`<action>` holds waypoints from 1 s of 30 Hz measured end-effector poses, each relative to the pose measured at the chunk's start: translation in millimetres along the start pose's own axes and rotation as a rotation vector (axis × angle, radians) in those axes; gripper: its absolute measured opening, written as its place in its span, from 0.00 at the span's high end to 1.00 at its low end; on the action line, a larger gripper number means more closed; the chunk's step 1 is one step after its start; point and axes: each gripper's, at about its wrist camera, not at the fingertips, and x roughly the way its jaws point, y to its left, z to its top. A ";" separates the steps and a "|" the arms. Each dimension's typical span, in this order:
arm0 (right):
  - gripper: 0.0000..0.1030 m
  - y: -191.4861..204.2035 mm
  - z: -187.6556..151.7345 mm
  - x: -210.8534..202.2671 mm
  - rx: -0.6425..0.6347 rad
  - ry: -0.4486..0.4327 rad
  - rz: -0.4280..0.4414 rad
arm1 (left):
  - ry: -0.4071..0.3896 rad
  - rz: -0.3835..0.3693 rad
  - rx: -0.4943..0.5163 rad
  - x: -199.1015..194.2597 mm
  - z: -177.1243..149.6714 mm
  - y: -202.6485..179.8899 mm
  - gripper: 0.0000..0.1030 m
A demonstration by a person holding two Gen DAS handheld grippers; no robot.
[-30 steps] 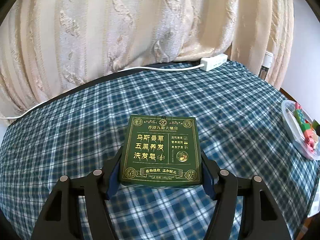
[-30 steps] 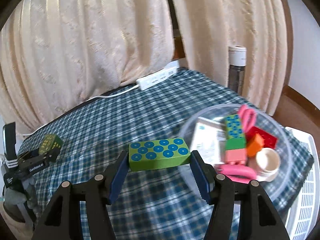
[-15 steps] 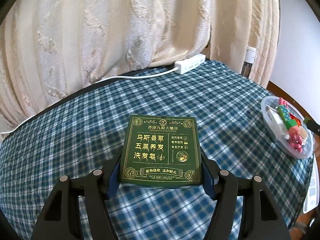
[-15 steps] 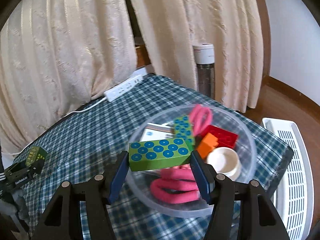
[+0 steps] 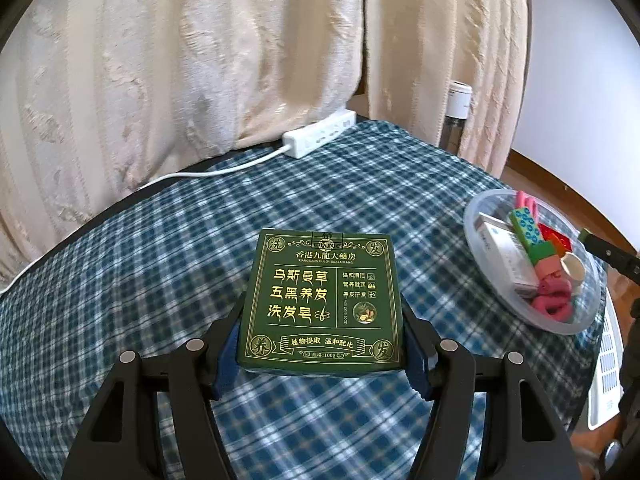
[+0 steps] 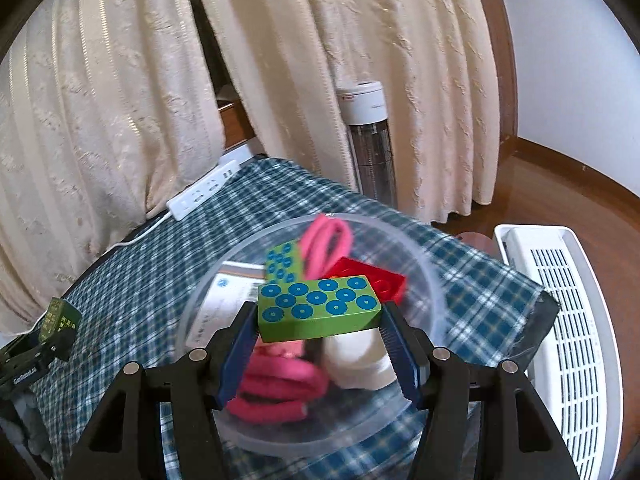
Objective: Organize objects
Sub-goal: 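Lift and carry the dark green box and green dotted brick toward the clear bowl, then lower the green dotted brick into the bowl and open the right tool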
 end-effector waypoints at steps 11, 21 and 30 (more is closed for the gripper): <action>0.37 -20.0 2.4 10.8 -0.044 0.001 -0.037 | 0.007 -0.037 0.047 7.9 13.8 -42.5 0.35; 0.37 -12.8 -8.1 14.5 -0.158 0.014 -0.041 | 0.010 -0.063 0.083 15.0 23.4 -72.1 0.35; 0.37 -8.8 -9.7 16.8 -0.198 0.008 -0.048 | 0.015 -0.076 0.100 20.4 28.7 -86.9 0.35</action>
